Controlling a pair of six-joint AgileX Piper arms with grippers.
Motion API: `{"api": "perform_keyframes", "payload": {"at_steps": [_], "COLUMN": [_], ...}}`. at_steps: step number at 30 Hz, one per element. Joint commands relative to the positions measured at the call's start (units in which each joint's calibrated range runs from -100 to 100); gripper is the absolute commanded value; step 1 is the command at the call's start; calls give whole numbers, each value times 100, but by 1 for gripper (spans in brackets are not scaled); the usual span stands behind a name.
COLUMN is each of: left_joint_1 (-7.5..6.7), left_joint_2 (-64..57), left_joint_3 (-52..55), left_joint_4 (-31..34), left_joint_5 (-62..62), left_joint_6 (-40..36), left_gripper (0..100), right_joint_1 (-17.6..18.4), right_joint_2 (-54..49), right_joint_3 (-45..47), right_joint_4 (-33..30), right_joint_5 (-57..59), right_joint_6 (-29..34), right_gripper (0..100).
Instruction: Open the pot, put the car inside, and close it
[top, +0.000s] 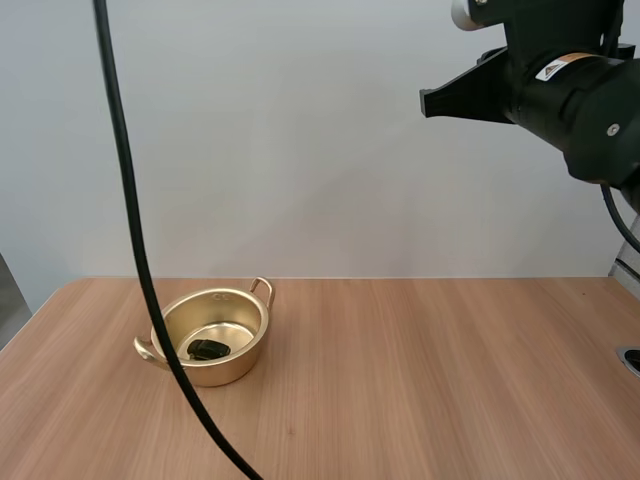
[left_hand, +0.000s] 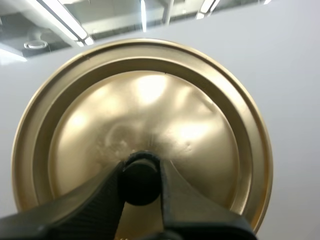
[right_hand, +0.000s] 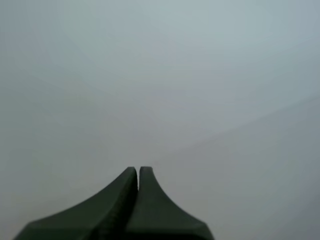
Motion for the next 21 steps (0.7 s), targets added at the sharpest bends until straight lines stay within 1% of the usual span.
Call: {"api": "perform_keyframes", "payload": {"at_steps": [1,5,11,13,15,17,21], "left_joint_1": [4,4,4,4,4,4,4], "left_joint_2": [5,260,820,993,1121,1187,1175], "left_joint_3": [1272,2219,3080,3348,3600,3911,4521], "left_joint_4": [-4,203,350,350,350,350,375], "left_joint_5": [240,515,795,798,798,612,-156], "left_joint_6": [178,242,242,242,242,242,251], "left_gripper": [0,0,0,0,0,0,0], "right_joint_1": [-10,-52,-51,-51,-51,-51,-51], "right_joint_2": [-18,-31,-31,-31,-31,-31,-31], "right_joint_3": [0,0,0,0,0,0,0], "right_joint_4": [4,4,4,4,4,4,4], "right_joint_5": [9,9,-9,-61,-128,-191,-261], "right_joint_6": [-7,-7,-7,-7,-7,-7,-7], "right_gripper": [4,4,3,0,0,0,0]}}
